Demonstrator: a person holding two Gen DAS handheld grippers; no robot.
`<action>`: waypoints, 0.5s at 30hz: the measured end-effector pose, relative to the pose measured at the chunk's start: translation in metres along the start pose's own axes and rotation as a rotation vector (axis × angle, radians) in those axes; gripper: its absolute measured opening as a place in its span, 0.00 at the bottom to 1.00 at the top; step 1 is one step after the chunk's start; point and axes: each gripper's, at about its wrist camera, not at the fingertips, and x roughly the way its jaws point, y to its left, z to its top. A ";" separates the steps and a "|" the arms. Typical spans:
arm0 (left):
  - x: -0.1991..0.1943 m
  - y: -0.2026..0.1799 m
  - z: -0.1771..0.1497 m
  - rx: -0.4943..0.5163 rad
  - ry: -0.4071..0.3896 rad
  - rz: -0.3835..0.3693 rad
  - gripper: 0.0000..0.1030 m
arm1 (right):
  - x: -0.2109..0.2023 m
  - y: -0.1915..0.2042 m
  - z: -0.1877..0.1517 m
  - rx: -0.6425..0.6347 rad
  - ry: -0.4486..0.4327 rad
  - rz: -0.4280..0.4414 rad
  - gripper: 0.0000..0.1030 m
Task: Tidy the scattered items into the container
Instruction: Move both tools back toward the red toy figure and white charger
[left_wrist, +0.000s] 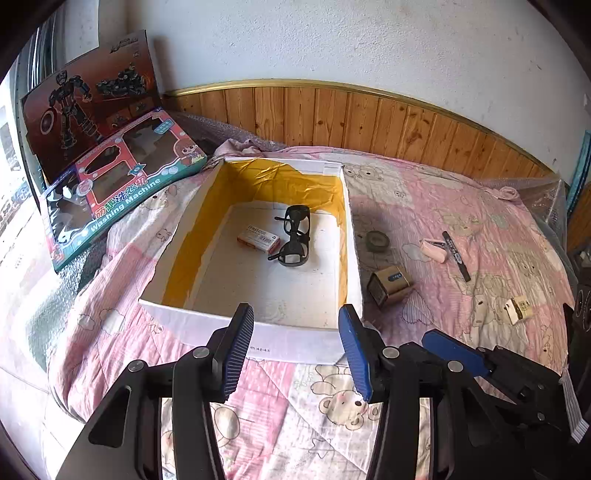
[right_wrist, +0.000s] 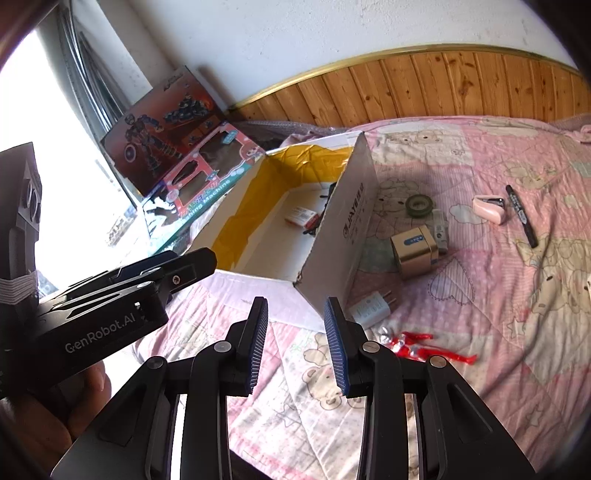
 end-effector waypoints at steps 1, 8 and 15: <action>-0.004 -0.002 -0.004 0.001 -0.002 -0.004 0.48 | -0.006 -0.002 -0.005 0.003 -0.003 -0.004 0.34; -0.026 -0.020 -0.029 -0.003 -0.013 -0.025 0.48 | -0.037 -0.019 -0.030 0.038 -0.012 -0.014 0.34; -0.043 -0.032 -0.048 -0.010 -0.013 -0.045 0.48 | -0.058 -0.028 -0.048 0.054 -0.023 -0.010 0.34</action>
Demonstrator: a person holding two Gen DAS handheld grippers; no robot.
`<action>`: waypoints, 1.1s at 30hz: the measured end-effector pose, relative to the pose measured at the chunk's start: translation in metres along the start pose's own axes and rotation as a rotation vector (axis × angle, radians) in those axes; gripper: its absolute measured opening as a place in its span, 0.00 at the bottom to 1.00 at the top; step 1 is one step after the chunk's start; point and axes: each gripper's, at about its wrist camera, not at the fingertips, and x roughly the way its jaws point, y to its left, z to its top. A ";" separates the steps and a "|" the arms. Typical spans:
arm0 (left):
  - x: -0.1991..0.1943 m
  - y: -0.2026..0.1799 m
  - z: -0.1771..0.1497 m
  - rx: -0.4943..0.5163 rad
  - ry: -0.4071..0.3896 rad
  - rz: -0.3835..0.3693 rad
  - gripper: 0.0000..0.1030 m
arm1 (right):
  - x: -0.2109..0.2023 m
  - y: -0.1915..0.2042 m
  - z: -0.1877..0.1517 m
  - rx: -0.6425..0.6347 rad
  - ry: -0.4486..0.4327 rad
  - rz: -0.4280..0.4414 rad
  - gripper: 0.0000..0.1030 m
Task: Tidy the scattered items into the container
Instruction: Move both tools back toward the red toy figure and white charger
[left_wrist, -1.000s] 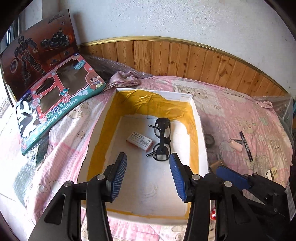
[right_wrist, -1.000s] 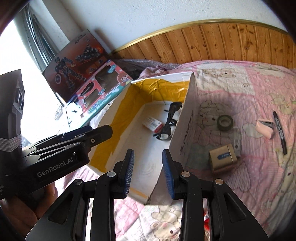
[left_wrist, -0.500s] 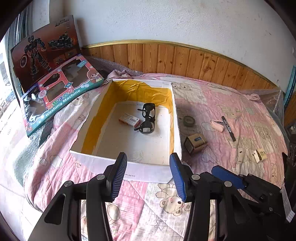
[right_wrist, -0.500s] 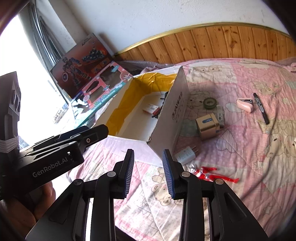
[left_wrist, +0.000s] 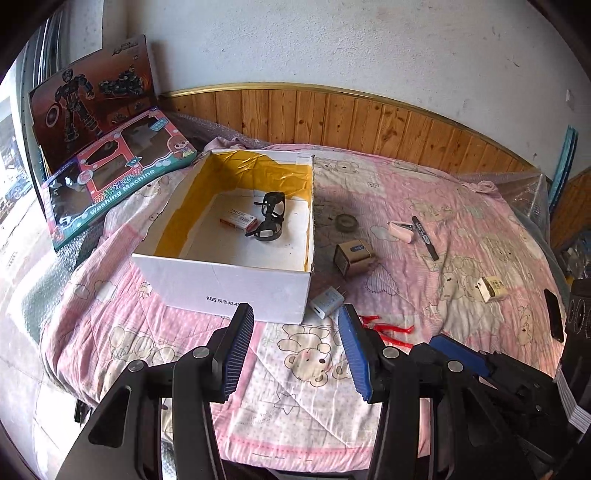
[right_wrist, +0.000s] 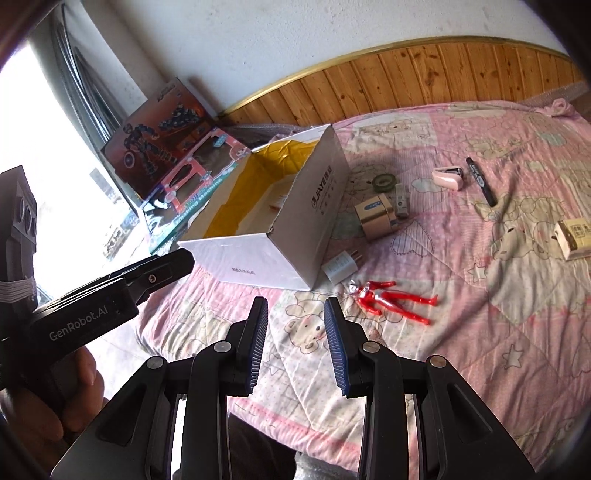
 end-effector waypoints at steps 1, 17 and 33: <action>-0.001 -0.001 -0.002 0.001 0.001 -0.001 0.48 | -0.002 -0.002 -0.001 0.005 -0.003 0.000 0.34; 0.031 -0.024 -0.033 0.038 0.090 -0.051 0.48 | -0.006 -0.061 -0.021 0.121 0.022 -0.081 0.34; 0.092 -0.028 -0.038 0.039 0.162 -0.166 0.48 | 0.079 -0.071 -0.003 -0.125 0.176 -0.149 0.39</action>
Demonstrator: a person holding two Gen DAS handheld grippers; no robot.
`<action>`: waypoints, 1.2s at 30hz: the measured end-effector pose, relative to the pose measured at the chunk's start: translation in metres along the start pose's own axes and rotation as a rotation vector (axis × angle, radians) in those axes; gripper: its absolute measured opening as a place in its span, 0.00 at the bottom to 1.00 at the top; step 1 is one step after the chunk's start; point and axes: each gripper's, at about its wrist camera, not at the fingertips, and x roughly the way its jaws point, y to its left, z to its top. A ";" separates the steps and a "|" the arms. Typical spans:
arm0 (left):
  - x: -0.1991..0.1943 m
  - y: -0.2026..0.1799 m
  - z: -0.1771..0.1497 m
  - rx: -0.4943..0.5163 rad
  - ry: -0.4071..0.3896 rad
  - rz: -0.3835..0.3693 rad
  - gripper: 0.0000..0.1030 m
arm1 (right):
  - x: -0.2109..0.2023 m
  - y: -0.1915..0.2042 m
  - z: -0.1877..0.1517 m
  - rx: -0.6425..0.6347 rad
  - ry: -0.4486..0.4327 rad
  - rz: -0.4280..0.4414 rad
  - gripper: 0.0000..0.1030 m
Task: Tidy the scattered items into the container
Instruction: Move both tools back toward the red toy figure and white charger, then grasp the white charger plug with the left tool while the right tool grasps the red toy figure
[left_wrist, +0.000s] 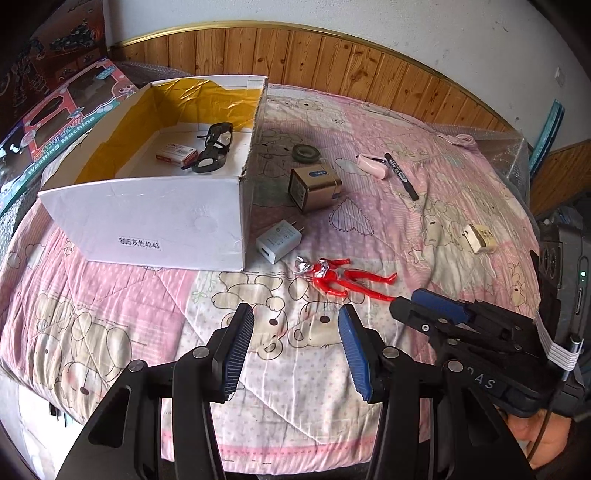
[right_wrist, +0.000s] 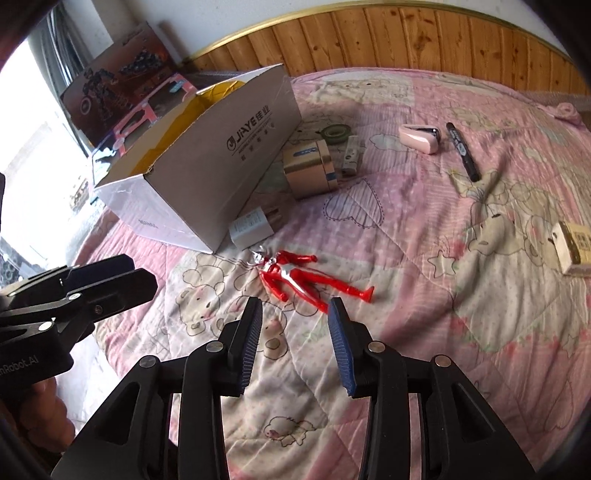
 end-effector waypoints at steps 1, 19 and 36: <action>0.003 -0.002 0.005 0.009 -0.004 -0.007 0.48 | 0.005 0.000 0.003 -0.019 0.012 -0.001 0.40; 0.087 -0.024 0.052 0.138 0.073 0.037 0.48 | 0.066 -0.010 0.020 -0.196 0.133 0.030 0.37; 0.142 0.015 0.045 0.077 0.124 0.041 0.58 | 0.050 -0.076 0.015 0.154 0.090 0.090 0.30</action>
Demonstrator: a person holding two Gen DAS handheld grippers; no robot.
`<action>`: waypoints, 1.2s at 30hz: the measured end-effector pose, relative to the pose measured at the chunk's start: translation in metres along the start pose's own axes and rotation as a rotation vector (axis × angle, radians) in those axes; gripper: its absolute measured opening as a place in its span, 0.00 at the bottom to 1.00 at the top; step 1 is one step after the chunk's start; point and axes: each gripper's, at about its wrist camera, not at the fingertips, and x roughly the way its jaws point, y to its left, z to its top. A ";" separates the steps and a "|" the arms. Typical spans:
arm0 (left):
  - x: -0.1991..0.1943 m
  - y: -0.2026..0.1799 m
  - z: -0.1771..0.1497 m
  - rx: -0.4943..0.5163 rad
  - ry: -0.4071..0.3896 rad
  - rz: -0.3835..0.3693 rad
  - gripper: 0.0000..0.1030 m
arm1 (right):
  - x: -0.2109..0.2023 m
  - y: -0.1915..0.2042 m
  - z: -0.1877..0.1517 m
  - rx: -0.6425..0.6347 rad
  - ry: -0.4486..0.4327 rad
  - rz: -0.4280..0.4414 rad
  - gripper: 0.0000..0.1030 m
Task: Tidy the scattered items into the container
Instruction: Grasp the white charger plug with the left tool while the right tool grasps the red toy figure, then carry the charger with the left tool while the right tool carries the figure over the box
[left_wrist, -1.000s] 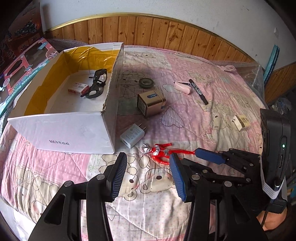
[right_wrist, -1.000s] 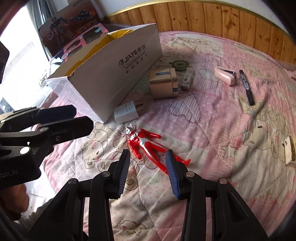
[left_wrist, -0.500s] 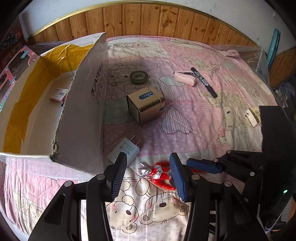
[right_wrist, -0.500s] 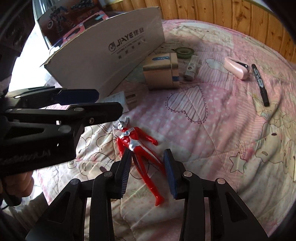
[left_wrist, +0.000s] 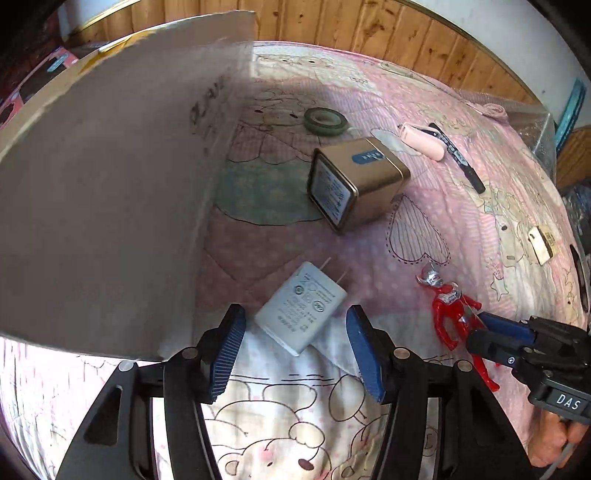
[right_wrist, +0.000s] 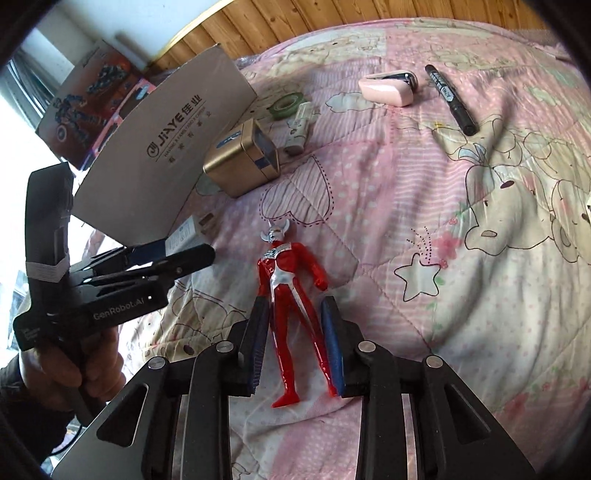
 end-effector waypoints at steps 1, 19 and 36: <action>-0.001 -0.006 0.000 0.023 0.005 -0.032 0.59 | 0.000 0.000 0.000 -0.001 0.000 0.001 0.30; 0.013 -0.042 0.013 0.155 -0.044 0.034 0.34 | 0.007 -0.008 0.011 -0.022 -0.028 0.015 0.23; -0.047 -0.044 -0.006 0.062 -0.103 -0.024 0.31 | -0.033 0.012 -0.015 0.039 -0.052 0.005 0.16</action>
